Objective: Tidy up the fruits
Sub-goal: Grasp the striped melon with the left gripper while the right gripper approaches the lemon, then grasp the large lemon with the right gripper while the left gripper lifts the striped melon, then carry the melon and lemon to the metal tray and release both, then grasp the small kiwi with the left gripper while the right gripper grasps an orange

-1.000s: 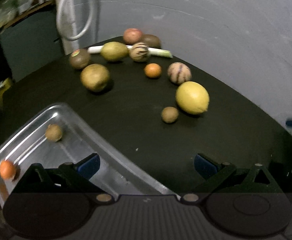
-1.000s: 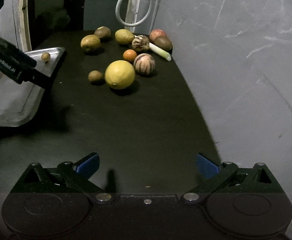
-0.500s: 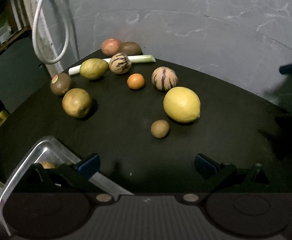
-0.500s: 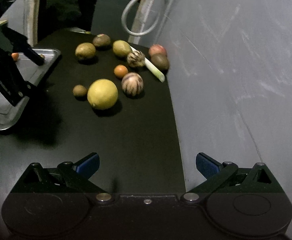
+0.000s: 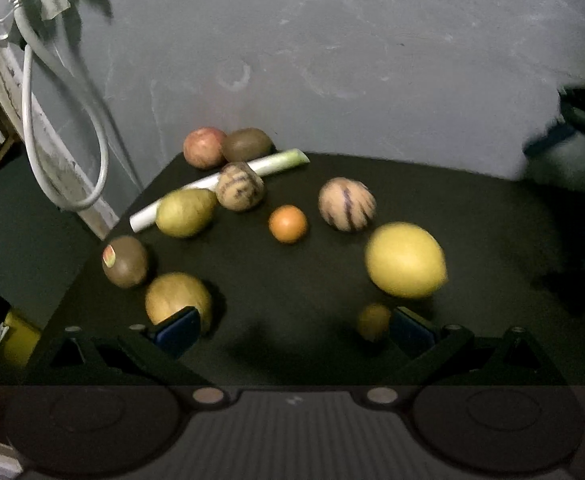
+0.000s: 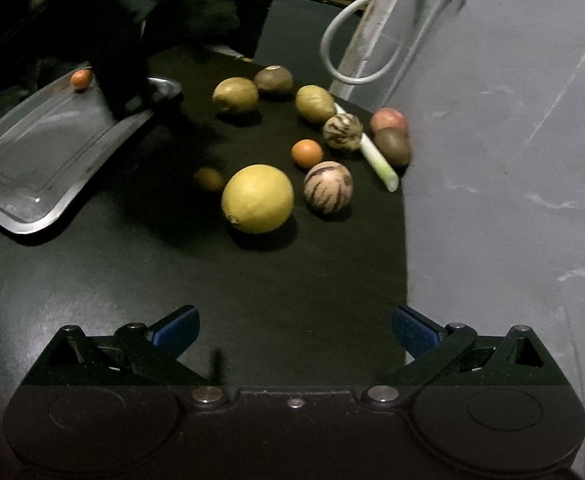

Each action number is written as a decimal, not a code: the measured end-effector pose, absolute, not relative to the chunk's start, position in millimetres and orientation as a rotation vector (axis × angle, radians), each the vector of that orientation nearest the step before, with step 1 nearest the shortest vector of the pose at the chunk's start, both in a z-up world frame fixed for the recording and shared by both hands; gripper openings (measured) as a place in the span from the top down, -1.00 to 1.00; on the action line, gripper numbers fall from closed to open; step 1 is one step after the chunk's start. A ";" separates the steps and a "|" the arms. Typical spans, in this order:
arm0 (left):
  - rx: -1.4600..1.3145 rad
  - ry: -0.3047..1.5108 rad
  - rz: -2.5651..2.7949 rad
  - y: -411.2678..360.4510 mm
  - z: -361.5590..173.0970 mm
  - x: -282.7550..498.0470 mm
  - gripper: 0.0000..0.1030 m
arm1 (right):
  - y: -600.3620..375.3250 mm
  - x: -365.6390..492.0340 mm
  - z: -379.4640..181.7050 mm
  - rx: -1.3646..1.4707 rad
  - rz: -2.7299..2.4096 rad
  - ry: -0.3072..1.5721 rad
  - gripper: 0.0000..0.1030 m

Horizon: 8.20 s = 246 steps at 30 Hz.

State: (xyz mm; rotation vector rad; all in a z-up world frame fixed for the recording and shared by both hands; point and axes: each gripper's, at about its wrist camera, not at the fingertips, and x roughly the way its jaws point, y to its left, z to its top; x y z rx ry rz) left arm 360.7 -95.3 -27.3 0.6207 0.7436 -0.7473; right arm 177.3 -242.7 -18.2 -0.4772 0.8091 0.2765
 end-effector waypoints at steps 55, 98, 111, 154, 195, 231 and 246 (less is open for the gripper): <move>0.500 0.999 -1.068 -212.9 -75.3 472.7 -0.03 | -226.3 262.0 -64.2 0.087 0.231 0.735 -0.25; 0.198 0.960 -0.824 -110.9 -23.4 464.8 -0.01 | -194.0 231.6 -34.5 0.124 0.175 0.648 -0.13; 0.022 0.897 -0.603 38.8 9.2 420.8 -0.01 | -100.8 219.4 -18.4 0.071 0.339 0.645 -0.13; -0.121 0.916 -0.353 156.4 -63.1 336.4 -0.08 | -12.4 239.0 -50.2 -0.117 0.381 0.706 -0.36; -0.019 0.840 -0.508 27.1 -11.2 249.4 -0.99 | -181.4 130.4 91.5 -0.342 0.106 0.705 -0.99; 0.041 0.839 -0.153 -115.0 -91.5 312.0 -0.65 | -229.2 396.1 -53.3 -0.111 0.374 0.851 -0.33; 0.055 0.798 -0.196 -124.4 -91.1 321.4 0.17 | -226.1 401.1 -63.2 -0.101 0.386 0.839 0.25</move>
